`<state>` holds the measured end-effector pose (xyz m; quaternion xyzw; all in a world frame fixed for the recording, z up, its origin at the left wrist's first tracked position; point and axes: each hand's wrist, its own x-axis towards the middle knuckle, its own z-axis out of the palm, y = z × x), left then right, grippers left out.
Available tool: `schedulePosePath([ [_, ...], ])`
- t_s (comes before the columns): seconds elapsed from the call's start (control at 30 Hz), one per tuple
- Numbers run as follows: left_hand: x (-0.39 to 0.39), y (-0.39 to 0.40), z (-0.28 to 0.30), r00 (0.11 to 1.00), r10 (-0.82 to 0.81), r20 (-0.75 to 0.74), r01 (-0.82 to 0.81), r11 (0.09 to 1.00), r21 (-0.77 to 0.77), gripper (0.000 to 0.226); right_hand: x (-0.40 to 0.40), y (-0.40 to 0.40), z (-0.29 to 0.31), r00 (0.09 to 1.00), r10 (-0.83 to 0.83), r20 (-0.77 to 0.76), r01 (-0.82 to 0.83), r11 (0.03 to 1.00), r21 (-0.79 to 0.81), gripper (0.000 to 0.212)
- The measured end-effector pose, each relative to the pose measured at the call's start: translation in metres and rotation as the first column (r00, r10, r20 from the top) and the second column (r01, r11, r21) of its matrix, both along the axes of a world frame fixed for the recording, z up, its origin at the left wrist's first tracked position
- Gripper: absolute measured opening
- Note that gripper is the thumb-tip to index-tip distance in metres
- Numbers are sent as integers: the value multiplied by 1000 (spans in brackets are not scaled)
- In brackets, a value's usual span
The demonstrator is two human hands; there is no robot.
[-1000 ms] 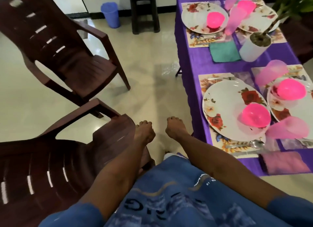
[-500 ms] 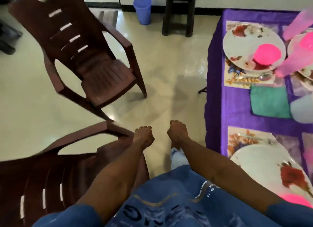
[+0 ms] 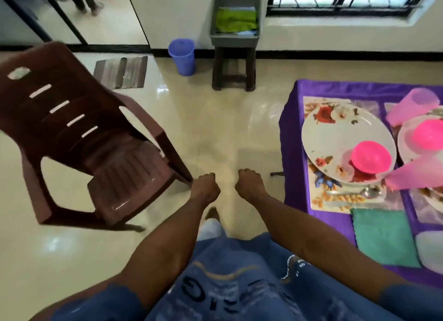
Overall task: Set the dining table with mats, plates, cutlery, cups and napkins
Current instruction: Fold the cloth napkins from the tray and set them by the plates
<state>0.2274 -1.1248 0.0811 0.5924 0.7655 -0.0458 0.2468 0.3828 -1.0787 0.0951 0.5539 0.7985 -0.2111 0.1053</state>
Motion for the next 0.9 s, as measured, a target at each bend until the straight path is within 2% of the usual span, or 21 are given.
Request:
schedulePosePath([
  [0.13,-36,89,-10,999,-37,1,37,999,-26,20,-28,83,-7,1000,-17,24,17,1000,5,29],
  [0.27,-89,186,-7,996,-87,0,87,996,-23,29,-70,181,-1,996,-92,19,92,995,26,31],
  [0.43,-163,306,12,997,-83,-2,83,995,52,24,-133,298,30,983,-168,-80,173,983,65,25],
  [0.53,-186,364,15,994,-104,20,103,994,42,23,-159,357,33,963,-233,-139,241,969,45,22],
  [0.77,-219,471,-5,996,-70,47,71,997,-27,23,-180,477,11,940,-312,-134,312,950,-28,22],
  [0.9,-233,562,-14,998,-43,45,45,998,-47,21,-178,571,-9,939,-323,-114,321,946,-36,22],
])
